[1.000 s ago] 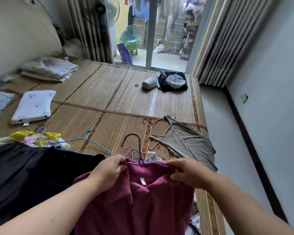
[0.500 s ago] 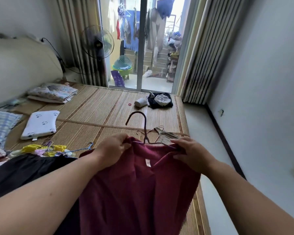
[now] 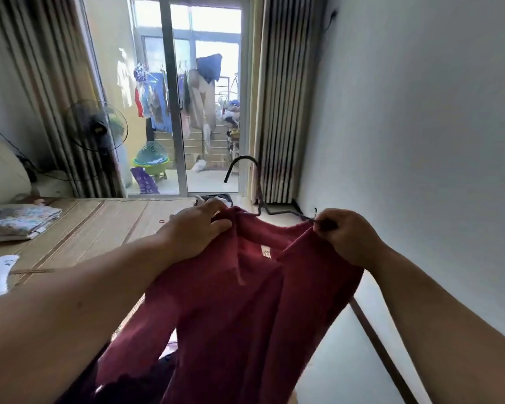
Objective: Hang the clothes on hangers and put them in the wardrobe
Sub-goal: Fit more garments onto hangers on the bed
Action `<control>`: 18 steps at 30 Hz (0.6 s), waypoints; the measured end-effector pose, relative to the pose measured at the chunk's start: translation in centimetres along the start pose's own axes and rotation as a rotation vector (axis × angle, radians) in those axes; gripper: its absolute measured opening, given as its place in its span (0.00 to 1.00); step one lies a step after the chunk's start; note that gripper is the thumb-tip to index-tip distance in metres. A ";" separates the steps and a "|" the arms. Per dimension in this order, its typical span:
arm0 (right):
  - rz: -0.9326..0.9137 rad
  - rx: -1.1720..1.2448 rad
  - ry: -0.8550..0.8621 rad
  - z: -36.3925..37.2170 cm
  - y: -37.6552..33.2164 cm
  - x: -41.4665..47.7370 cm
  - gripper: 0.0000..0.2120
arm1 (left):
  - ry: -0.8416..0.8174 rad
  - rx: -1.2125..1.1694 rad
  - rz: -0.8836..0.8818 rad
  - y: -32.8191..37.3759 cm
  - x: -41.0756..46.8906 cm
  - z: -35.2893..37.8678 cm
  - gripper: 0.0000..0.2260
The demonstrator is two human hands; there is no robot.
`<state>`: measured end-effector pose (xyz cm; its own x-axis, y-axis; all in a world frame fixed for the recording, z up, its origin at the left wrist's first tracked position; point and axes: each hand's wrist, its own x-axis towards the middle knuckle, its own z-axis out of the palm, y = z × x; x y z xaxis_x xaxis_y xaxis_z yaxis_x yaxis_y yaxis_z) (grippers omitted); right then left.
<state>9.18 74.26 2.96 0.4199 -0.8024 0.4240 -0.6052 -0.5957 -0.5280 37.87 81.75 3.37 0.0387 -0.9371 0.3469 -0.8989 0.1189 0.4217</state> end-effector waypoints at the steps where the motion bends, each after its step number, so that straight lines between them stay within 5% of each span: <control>1: 0.019 -0.016 0.011 -1.8 2.1 -0.3 0.09 | -0.029 0.004 0.013 1.7 1.2 1.8 0.09; 5: 0.074 -0.074 -0.011 -7.6 10.1 -0.7 0.09 | -0.075 0.002 0.028 7.9 5.8 8.8 0.03; 11: 0.169 -0.096 -0.151 -15.4 22.9 1.5 0.11 | -0.073 -0.129 -0.042 17.1 13.8 19.6 0.09; 18: 0.193 -0.092 -0.133 -15.3 32.7 6.7 0.09 | -0.128 -0.169 -0.167 19.3 18.2 27.4 0.06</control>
<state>-18.14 49.96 -0.14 0.3718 -0.9024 0.2180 -0.7395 -0.4299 -0.5180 9.24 57.99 -5.09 0.1151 -0.9809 0.1570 -0.7984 0.0027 0.6021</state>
